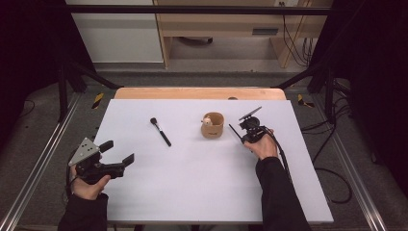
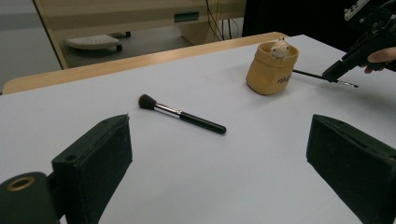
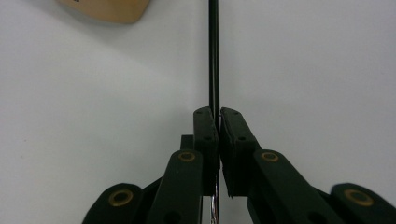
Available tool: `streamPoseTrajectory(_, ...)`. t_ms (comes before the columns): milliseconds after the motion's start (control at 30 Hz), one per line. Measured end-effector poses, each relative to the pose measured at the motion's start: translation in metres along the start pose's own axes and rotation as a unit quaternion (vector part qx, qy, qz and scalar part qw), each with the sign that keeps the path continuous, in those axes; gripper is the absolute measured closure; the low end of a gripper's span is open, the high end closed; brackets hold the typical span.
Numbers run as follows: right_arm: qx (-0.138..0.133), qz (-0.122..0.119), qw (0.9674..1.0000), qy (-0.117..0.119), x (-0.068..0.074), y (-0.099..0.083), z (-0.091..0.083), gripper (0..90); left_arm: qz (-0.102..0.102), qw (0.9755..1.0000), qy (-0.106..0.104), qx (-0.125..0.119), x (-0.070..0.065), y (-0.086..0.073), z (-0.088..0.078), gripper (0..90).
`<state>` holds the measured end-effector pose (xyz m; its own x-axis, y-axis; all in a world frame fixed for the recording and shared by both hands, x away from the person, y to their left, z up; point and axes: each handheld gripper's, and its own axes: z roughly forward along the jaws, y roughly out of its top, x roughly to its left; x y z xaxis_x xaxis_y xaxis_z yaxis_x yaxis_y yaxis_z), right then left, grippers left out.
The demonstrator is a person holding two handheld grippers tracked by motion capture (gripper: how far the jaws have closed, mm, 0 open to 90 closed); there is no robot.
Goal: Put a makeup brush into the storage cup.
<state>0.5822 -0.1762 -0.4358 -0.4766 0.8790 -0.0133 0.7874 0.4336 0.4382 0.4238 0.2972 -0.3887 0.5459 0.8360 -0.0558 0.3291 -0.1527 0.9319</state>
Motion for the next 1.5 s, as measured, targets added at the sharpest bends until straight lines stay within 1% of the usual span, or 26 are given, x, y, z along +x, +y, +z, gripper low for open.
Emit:
streamPoseTrajectory(33, 0.0, 0.0, 1.0, 0.0, 0.0, 0.0, 0.0, 85.9, 0.0, 1.0, 0.0, 0.0, 0.0, 0.0, 0.0, 6.2)
streamPoseTrajectory(67, 0.003, 0.013, 0.9999, 0.004, 0.0, 0.0, -0.004, 85.9, 0.001, 1.0, 0.0, 0.0, 0.0, 0.0, 0.0, 6.2)
streamPoseTrajectory(100, -0.001, 0.014, 0.9999, 0.003, -0.001, -0.001, -0.007, 85.9, 0.0, 1.0, -0.001, 0.0, 0.0, 0.0, 0.0, 6.2)
streamPoseTrajectory(200, -0.018, 0.002, 0.9998, -0.002, -0.004, -0.004, -0.021, 86.0, 0.003, 1.0, -0.001, 0.001, -0.002, 0.0, 0.001, 6.2)
streamPoseTrajectory(233, -0.022, 0.008, 0.9997, 0.001, -0.004, -0.004, -0.025, 85.9, 0.003, 1.0, -0.002, 0.001, -0.002, 0.0, 0.001, 6.2)
streamPoseTrajectory(333, -0.035, 0.001, 0.9994, 0.003, -0.005, -0.008, -0.036, 85.9, 0.006, 1.0, -0.004, 0.004, -0.004, 0.001, 0.002, 6.2)
streamPoseTrajectory(367, -0.035, 0.001, 0.9994, 0.003, -0.005, -0.008, -0.036, 85.9, 0.006, 1.0, -0.004, 0.004, -0.004, 0.001, 0.002, 6.2)
streamPoseTrajectory(433, -0.044, -0.002, 0.999, 0.009, -0.004, -0.012, -0.047, 85.9, 0.007, 1.0, -0.004, 0.005, -0.005, 0.001, 0.002, 6.2)
streamPoseTrajectory(500, -0.053, -0.012, 0.9984, 0.014, -0.003, -0.015, -0.054, 85.9, 0.011, 0.9999, -0.006, 0.007, -0.006, 0.001, 0.003, 6.2)
streamPoseTrajectory(533, -0.053, -0.012, 0.9984, 0.014, -0.003, -0.015, -0.054, 85.9, 0.011, 0.9999, -0.006, 0.007, -0.006, 0.001, 0.003, 6.2)
streamPoseTrajectory(567, -0.06, -0.018, 0.9979, 0.019, 0.001, -0.018, -0.061, 86.0, 0.011, 0.9999, -0.006, 0.007, -0.007, 0.001, 0.003, 6.2)
streamPoseTrajectory(700, -0.08, -0.033, 0.9957, 0.033, 0.006, -0.024, -0.073, 86.0, 0.015, 0.9998, -0.009, 0.009, -0.009, 0.001, 0.004, 6.2)
streamPoseTrajectory(967, -0.1, -0.056, 0.992, 0.052, 0.02, -0.035, -0.09, 85.9, 0.025, 0.9995, -0.013, 0.015, -0.015, 0.002, 0.007, 6.1)
streamPoseTrajectory(1000, -0.112, -0.075, 0.989, 0.06, 0.024, -0.037, -0.094, 85.9, 0.024, 0.9995, -0.014, 0.015, -0.016, 0.002, 0.008, 6.2)
streamPoseTrajectory(1033, -0.111, -0.08, 0.9885, 0.064, 0.027, -0.039, -0.096, 86.0, 0.029, 0.9993, -0.016, 0.018, -0.016, 0.002, 0.009, 6.1)
streamPoseTrajectory(1067, -0.114, -0.093, 0.9867, 0.07, 0.03, -0.04, -0.098, 85.9, 0.03, 0.9992, -0.016, 0.019, -0.018, 0.002, 0.009, 6.1)
streamPoseTrajectory(1100, -0.114, -0.093, 0.9867, 0.07, 0.03, -0.04, -0.098, 85.9, 0.03, 0.9992, -0.018, 0.019, -0.019, 0.003, 0.01, 6.1)
streamPoseTrajectory(1167, -0.117, -0.109, 0.9823, 0.097, 0.038, -0.042, -0.102, 85.9, 0.039, 0.9987, -0.021, 0.026, -0.022, 0.003, 0.013, 6.1)
streamPoseTrajectory(1200, -0.117, -0.109, 0.9823, 0.097, 0.038, -0.042, -0.102, 85.9, 0.039, 0.9987, -0.021, 0.026, -0.022, 0.003, 0.013, 6.0)
streamPoseTrajectory(1233, -0.117, -0.113, 0.9803, 0.112, 0.043, -0.042, -0.103, 85.9, 0.043, 0.9984, -0.023, 0.028, -0.024, 0.004, 0.014, 6.0)
streamPoseTrajectory(1267, -0.117, -0.113, 0.9803, 0.112, 0.043, -0.042, -0.103, 85.9, 0.043, 0.9984, -0.023, 0.028, -0.024, 0.004, 0.014, 6.0)
streamPoseTrajectory(1300, -0.12, -0.124, 0.977, 0.125, 0.047, -0.043, -0.102, 85.9, 0.044, 0.9983, -0.024, 0.029, -0.025, 0.004, 0.015, 6.0)
streamPoseTrajectory(1367, -0.117, -0.127, 0.9767, 0.127, 0.05, -0.043, -0.103, 85.9, 0.045, 0.9982, -0.026, 0.03, -0.026, 0.004, 0.016, 6.0)
streamPoseTrajectory(1400, -0.118, -0.138, 0.9739, 0.136, 0.054, -0.044, -0.102, 85.9, 0.049, 0.9979, -0.028, 0.032, -0.027, 0.005, 0.017, 6.0)
streamPoseTrajectory(1467, -0.118, -0.145, 0.9719, 0.143, 0.058, -0.044, -0.102, 85.9, 0.049, 0.9978, -0.031, 0.031, -0.029, 0.005, 0.018, 6.0)
streamPoseTrajectory(1500, -0.118, -0.145, 0.9719, 0.143, 0.058, -0.044, -0.102, 85.9, 0.049, 0.9978, -0.031, 0.031, -0.029, 0.005, 0.018, 6.0)
